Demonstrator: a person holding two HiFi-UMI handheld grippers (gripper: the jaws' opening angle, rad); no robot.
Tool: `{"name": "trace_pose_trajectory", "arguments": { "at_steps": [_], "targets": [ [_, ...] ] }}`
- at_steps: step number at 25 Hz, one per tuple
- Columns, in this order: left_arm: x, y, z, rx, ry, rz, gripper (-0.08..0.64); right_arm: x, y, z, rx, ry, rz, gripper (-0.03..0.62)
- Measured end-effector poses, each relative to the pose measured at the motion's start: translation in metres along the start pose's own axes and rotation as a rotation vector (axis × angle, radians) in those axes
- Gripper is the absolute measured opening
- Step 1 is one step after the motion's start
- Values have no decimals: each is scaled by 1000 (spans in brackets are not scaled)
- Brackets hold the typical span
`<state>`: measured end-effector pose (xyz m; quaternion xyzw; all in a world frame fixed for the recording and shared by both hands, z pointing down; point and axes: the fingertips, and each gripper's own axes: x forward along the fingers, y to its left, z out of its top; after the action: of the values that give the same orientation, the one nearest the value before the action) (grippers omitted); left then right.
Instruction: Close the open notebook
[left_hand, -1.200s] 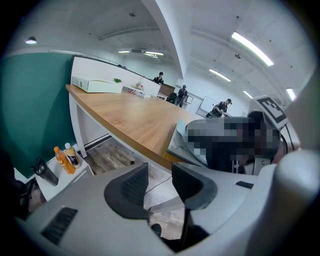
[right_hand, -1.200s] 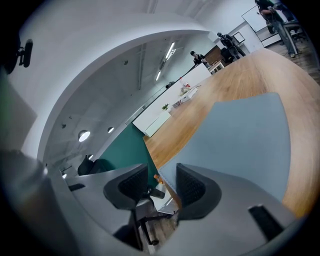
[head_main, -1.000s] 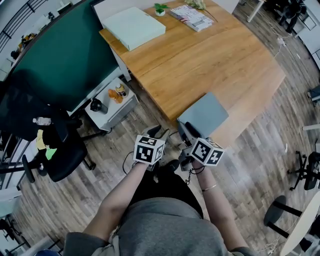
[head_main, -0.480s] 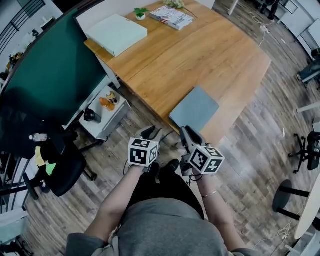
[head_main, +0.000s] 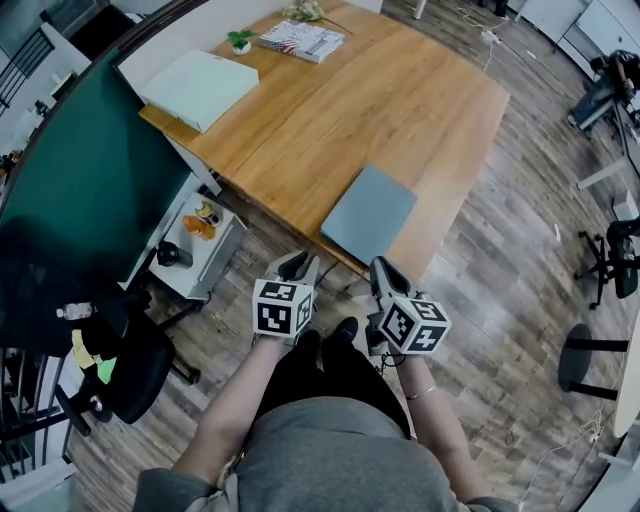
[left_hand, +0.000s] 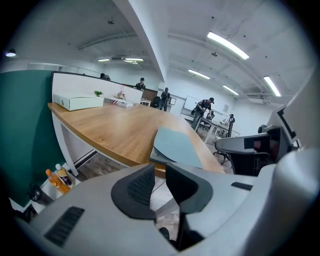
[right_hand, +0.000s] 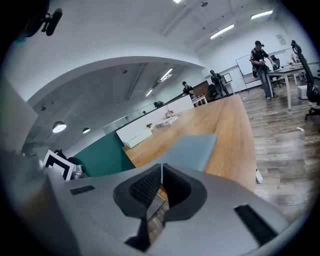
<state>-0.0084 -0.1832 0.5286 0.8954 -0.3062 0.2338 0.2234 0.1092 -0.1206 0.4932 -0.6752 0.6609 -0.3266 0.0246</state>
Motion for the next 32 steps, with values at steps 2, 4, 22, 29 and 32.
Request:
{"name": "trace_pose_trajectory", "arguments": {
  "at_steps": [2,4,22,29,32],
  "targets": [
    [0,-4,2,21,-5,-11,77,-7,-6,-1,-9,-12,-33,6],
    [-1,-7,5,57,-10,-19,73,-13,-11,-3,-19,-19,-64,6],
    [-5,-43,40,166,-93,-143,37,-64,-27,4,-40,-117,-214,3],
    [-7,-46,44,167,-102,-172,35,-80,-35,6,-63,-139,-283,2],
    [-8,-47,47,168,-105,-179,35,-84,-38,8,-61,-151,-297,2]
  ]
}}
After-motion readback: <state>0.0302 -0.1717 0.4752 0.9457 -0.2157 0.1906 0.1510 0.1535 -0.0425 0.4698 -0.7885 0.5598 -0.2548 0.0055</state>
